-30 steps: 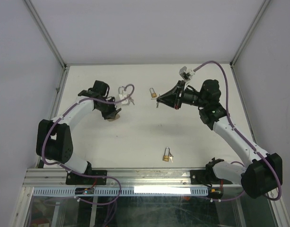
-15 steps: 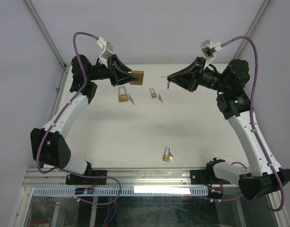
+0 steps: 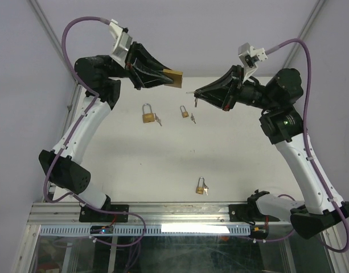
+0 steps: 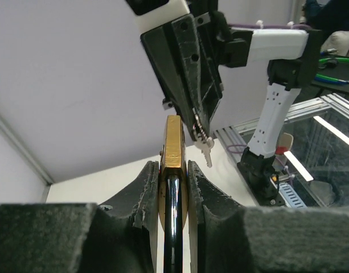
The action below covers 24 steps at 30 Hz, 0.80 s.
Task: Unlock with the key
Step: Unlock the lock.
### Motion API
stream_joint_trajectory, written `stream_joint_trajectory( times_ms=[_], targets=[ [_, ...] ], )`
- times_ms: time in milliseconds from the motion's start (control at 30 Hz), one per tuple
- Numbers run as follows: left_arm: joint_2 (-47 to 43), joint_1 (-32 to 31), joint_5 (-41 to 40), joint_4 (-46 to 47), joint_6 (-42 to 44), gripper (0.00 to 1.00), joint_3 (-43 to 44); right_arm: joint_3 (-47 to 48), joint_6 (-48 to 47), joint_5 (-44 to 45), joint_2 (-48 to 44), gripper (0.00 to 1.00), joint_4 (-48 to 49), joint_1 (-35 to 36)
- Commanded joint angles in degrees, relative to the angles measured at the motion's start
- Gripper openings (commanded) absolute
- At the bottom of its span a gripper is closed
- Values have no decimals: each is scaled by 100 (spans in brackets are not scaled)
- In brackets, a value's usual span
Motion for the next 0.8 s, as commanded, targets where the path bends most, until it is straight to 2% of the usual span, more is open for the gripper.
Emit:
stream_joint_trajectory(
  times_ms=[0,233,433,633,767],
  targets=[
    [-98,-370,-332,255,-223,0,520,126,-218,445,-290,0,546,275],
    [-52,-572,-472,86,-366,0,593,148,-458,683,-490,0,560,298],
    [-133,-586,-539,56,-391,0,524,62,-732,858,-761,0,-13,277],
    [-205,-691,-731,128,-430,0,408,-377,-243,1404,-903,0,552,277],
    [-156,-747,-753,143,-471,0,424,-537,-243,1404,-908,0,904,279]
  ],
)
